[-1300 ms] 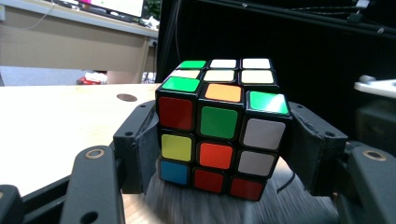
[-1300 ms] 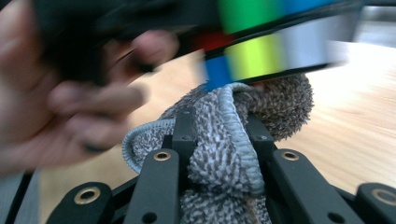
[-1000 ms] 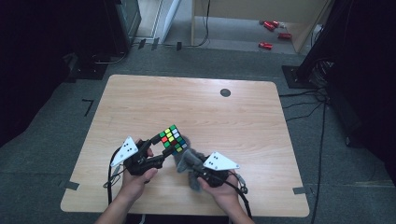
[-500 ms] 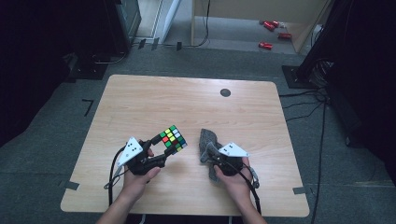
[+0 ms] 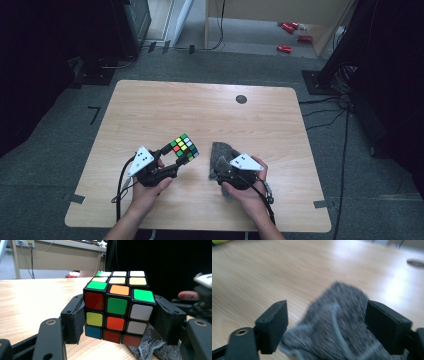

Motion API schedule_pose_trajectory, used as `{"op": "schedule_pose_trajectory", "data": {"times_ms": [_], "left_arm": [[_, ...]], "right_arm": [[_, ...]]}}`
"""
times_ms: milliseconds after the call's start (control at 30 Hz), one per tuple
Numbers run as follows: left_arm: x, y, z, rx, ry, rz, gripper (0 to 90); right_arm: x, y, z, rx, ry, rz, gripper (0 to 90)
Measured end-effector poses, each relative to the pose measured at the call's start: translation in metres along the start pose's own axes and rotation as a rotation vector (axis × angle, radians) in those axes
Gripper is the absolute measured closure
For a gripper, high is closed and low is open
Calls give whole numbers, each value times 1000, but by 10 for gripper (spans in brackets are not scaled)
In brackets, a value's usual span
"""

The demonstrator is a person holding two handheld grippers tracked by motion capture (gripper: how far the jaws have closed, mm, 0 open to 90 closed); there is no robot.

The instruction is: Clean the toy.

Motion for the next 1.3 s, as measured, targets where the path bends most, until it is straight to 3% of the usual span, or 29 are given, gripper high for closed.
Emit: {"op": "schedule_pose_trajectory", "data": {"times_ms": [167, 533, 900, 1000, 1100, 1300], "left_arm": [[-7, 1, 2, 0, -5, -6, 346], [-28, -4, 8, 19, -22, 3, 345], [-46, -10, 11, 39, -64, 1, 345], [-47, -10, 11, 39, -75, -8, 345], [-46, -9, 11, 37, -77, -34, 344], [-45, -10, 12, 51, -102, -85, 341]], "right_arm": [[26, 17, -2, -89, 76, 7, 150], [63, 27, 2, -159, 124, -38, 130], [66, 30, 3, -202, 65, -86, 143], [63, 31, 2, -223, 37, -108, 245], [66, 32, 0, -250, 41, -132, 335], [66, 33, -2, -264, 21, -157, 343]]}}
Point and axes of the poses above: each handheld gripper's, and its own axes: z roughly forward along the jaws, y roughly out of its top, x roughly to its left, the point moved 10 cm from there along z, roughly forward along the jaws, and after that the axes turned 11 degrees about -x, right-handed, at the moved point
